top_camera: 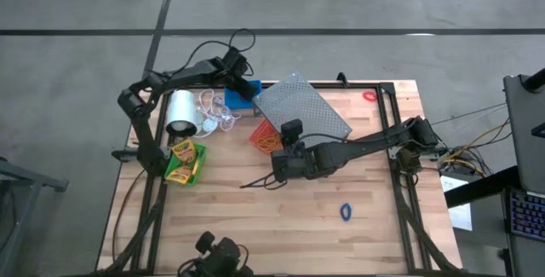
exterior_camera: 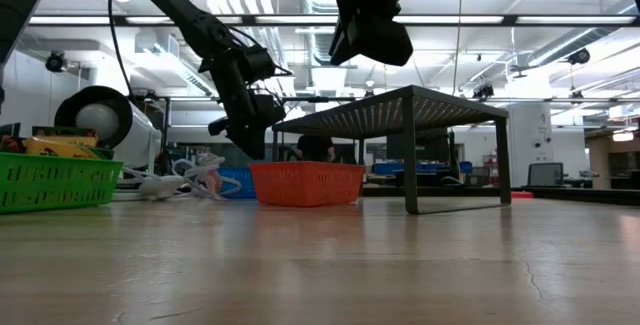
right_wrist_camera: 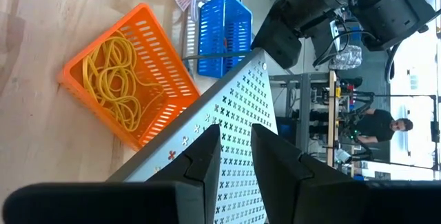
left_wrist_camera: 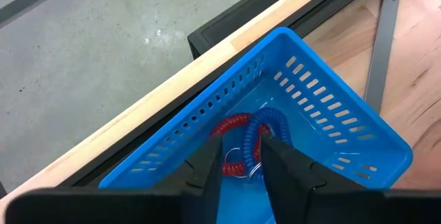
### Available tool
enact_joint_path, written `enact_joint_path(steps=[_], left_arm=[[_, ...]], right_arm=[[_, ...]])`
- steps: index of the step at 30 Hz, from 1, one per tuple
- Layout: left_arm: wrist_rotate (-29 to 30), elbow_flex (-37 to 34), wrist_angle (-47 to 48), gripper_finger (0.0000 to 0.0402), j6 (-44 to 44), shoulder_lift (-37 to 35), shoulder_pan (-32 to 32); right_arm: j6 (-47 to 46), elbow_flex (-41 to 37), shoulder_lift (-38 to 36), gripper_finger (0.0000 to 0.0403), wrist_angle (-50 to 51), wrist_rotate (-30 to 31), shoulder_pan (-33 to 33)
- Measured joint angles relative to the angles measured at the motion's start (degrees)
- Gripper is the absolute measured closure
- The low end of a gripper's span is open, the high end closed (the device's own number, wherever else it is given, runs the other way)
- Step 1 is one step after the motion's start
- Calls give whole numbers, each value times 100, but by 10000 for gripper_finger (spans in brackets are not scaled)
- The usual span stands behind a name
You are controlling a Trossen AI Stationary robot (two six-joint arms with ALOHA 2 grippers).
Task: Pick & Place Office Desk Supplies
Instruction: Put the orange spring rubber band into the blue bin
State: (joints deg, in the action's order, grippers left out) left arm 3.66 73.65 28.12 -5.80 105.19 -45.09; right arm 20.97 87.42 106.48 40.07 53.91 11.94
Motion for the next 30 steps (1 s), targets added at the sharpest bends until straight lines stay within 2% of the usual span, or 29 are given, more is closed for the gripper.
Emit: enact_joint_path(steps=[7, 13, 15, 20, 25, 30], left_arm=[[-61, 50, 26, 297, 316, -80, 1], [-86, 59, 45, 297, 302, -683, 26], [-90, 59, 80, 297, 299, -1005, 90], [-131, 59, 304, 297, 266, -1979, 415], [-133, 57, 401, 297, 236, -3079, 962], [-157, -194, 384, 297, 228, -4143, 1778]], right_arm=[[-110, 0, 0, 330, -7, -1, 0], [-582, -2, -99, 328, 24, -58, -42], [-594, -2, -178, 330, 31, -187, -54], [-650, -2, -501, 332, 44, -941, -71], [-1150, -2, -1014, 328, 545, -895, -92], [-2325, -2, -1677, 330, 1392, -889, -159]])
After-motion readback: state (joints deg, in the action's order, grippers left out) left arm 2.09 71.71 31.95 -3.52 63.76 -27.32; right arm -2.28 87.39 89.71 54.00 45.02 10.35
